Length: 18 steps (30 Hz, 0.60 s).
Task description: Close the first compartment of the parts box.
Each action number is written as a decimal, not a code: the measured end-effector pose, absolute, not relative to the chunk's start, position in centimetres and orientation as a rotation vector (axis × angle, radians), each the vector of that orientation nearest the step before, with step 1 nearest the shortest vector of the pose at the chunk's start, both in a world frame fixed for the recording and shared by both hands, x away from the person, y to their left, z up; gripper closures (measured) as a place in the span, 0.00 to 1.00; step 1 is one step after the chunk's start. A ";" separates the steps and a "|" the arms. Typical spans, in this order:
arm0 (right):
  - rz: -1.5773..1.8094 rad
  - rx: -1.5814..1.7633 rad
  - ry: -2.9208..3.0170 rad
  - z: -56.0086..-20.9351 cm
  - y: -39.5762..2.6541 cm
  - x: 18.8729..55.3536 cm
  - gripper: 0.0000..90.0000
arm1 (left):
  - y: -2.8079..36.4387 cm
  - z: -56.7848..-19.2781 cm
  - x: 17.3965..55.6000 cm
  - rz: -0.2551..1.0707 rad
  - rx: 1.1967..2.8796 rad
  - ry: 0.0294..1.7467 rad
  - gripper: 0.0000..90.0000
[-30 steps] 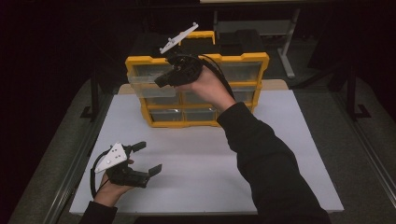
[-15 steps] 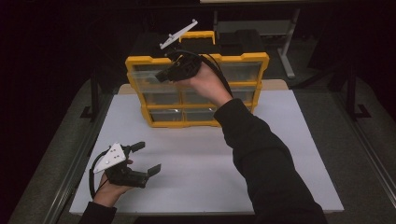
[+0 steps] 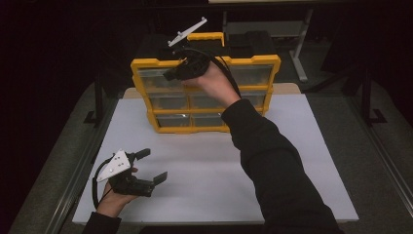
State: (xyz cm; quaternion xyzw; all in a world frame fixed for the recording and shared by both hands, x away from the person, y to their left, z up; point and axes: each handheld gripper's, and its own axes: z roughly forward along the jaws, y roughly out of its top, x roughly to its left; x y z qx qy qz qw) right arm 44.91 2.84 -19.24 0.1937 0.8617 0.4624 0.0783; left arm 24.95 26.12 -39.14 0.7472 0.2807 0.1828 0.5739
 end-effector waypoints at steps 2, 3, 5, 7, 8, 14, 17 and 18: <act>1.383 0.590 2.574 -19.2 2.8 45.0 1.00 | 26.2 -39.1 25.0 0.432 1.751 0.656 0.02; 1.384 0.588 2.569 -19.2 2.8 45.1 1.00 | 26.2 -39.1 25.0 0.432 1.751 0.656 0.02; 1.383 0.590 2.565 -19.2 2.8 45.2 1.00 | 26.1 -39.2 24.9 0.425 1.748 0.659 0.02; 1.385 0.597 2.566 -19.2 2.8 45.2 1.00 | 26.1 -39.1 25.0 0.428 1.748 0.652 0.02; 1.384 0.596 2.565 -19.2 2.8 45.2 1.00 | 25.9 -39.1 25.0 0.421 1.743 0.656 0.02; 1.381 0.605 2.558 -19.3 3.0 45.5 1.00 | 26.0 -39.2 25.0 0.419 1.750 0.649 0.02; 1.380 0.598 2.558 -19.3 3.1 45.5 1.00 | 26.0 -39.2 25.0 0.420 1.749 0.649 0.02; 1.381 0.595 2.558 -19.3 3.1 45.5 1.00 | 26.1 -39.2 25.0 0.419 1.750 0.653 0.02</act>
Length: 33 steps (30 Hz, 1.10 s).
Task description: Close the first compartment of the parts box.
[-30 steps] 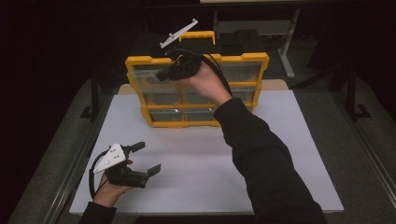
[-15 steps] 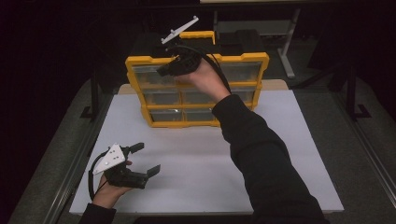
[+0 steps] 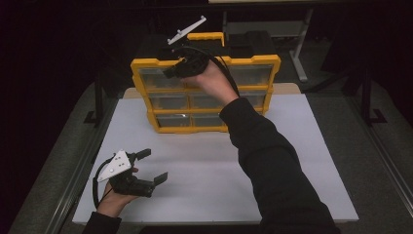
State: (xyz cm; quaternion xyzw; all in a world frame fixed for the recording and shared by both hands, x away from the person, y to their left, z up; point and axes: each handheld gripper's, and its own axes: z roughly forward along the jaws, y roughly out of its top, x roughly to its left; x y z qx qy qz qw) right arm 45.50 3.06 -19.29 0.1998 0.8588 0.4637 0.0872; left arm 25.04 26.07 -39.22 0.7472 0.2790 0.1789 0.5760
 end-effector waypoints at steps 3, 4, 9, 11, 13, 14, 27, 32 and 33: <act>1.382 0.590 2.562 -19.4 2.9 45.3 1.00 | 26.1 -39.2 25.0 0.419 1.750 0.653 0.02; 1.374 0.581 2.560 -19.4 2.8 45.2 1.00 | 26.1 -39.2 25.0 0.418 1.750 0.655 0.02; 1.386 0.583 2.560 -19.4 1.9 44.6 1.00 | 26.1 -39.2 25.0 0.420 1.747 0.653 0.02; 1.397 0.585 2.551 -19.3 1.3 44.3 1.00 | 26.0 -39.2 25.0 0.422 1.747 0.651 0.02; 1.397 0.583 2.544 -19.3 0.8 44.0 1.00 | 26.0 -39.2 25.0 0.421 1.746 0.654 0.02; 1.405 0.582 2.542 -19.3 0.5 43.8 0.99 | 26.0 -39.2 25.0 0.423 1.750 0.650 0.02; 1.415 0.586 2.507 -20.6 -3.1 41.3 0.75 | 25.8 -39.3 25.0 0.428 1.755 0.648 0.02; 1.431 0.595 2.493 -21.2 -4.5 40.5 0.65 | 25.7 -39.3 25.0 0.428 1.759 0.649 0.02; 1.439 0.602 2.489 -21.4 -4.7 40.3 0.63 | 25.7 -39.3 25.0 0.429 1.758 0.648 0.02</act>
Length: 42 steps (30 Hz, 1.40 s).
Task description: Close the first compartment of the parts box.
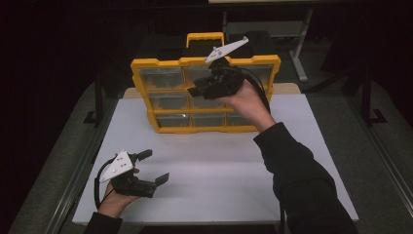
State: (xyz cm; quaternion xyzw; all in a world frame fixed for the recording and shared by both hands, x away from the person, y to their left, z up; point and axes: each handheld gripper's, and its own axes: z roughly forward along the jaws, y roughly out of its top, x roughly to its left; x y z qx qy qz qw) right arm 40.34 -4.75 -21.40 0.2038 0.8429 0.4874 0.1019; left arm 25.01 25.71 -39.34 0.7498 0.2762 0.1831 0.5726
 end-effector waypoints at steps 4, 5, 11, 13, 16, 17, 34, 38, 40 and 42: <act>1.457 0.604 2.488 -22.3 -5.7 39.8 0.55 | 25.7 -39.4 25.1 0.434 1.768 0.646 0.02; 1.464 0.599 2.488 -22.5 -5.9 39.7 0.52 | 25.7 -39.4 25.1 0.431 1.766 0.648 0.02; 1.453 0.590 2.490 -23.6 -6.9 38.7 0.34 | 25.6 -39.5 25.1 0.421 1.765 0.656 0.02; 1.455 0.597 2.484 -24.1 -7.3 38.3 0.30 | 25.6 -39.5 25.1 0.421 1.769 0.655 0.02; 1.459 0.612 2.466 -24.8 -8.0 37.9 0.23 | 25.7 -39.5 25.0 0.422 1.772 0.656 0.02; 1.466 0.622 2.460 -25.0 -8.2 37.7 0.21 | 25.7 -39.4 25.0 0.423 1.772 0.653 0.02; 1.505 0.730 2.370 -30.1 -12.9 34.8 0.13 | 25.8 -39.4 25.1 0.429 1.769 0.648 0.02; 1.509 0.752 2.351 -31.3 -13.7 34.1 0.12 | 25.8 -39.4 25.0 0.424 1.766 0.655 0.02; 1.513 0.760 2.348 -31.8 -14.1 33.8 0.12 | 25.8 -39.4 25.1 0.424 1.766 0.655 0.02; 1.523 0.768 2.338 -32.3 -14.5 33.6 0.12 | 25.8 -39.4 25.1 0.424 1.766 0.657 0.02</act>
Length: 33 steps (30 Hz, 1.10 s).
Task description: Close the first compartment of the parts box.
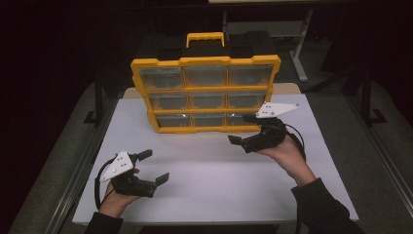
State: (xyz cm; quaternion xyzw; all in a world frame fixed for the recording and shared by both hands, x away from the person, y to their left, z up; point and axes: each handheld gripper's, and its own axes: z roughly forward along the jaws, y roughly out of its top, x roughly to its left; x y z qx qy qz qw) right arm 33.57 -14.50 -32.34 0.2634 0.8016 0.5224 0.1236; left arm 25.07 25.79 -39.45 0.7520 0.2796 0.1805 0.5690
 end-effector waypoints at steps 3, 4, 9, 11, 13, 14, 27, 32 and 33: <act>1.533 0.784 2.328 -33.3 -15.0 33.1 0.12 | 25.9 -39.4 25.1 0.425 1.773 0.654 0.02; 1.541 0.794 2.324 -33.6 -15.2 32.9 0.12 | 25.9 -39.4 25.1 0.428 1.776 0.651 0.02; 1.553 0.802 2.296 -34.5 -15.8 32.2 0.12 | 25.9 -39.5 25.0 0.423 1.770 0.665 0.02; 1.559 0.808 2.286 -34.8 -16.0 31.8 0.12 | 25.9 -39.5 25.0 0.423 1.764 0.666 0.02; 1.558 0.808 2.269 -35.2 -16.2 31.5 0.12 | 25.9 -39.5 25.0 0.425 1.764 0.665 0.02; 1.556 0.807 2.261 -35.4 -16.3 31.3 0.12 | 26.0 -39.5 25.0 0.425 1.764 0.665 0.02; 1.613 0.874 2.143 -38.0 -19.0 28.9 0.09 | 26.2 -39.5 25.1 0.435 1.739 0.674 0.02; 1.644 0.917 2.069 -39.0 -20.3 28.0 0.09 | 26.3 -39.6 25.1 0.440 1.736 0.674 0.02; 1.639 0.924 2.064 -39.2 -20.6 27.9 0.09 | 26.3 -39.6 25.1 0.441 1.738 0.676 0.02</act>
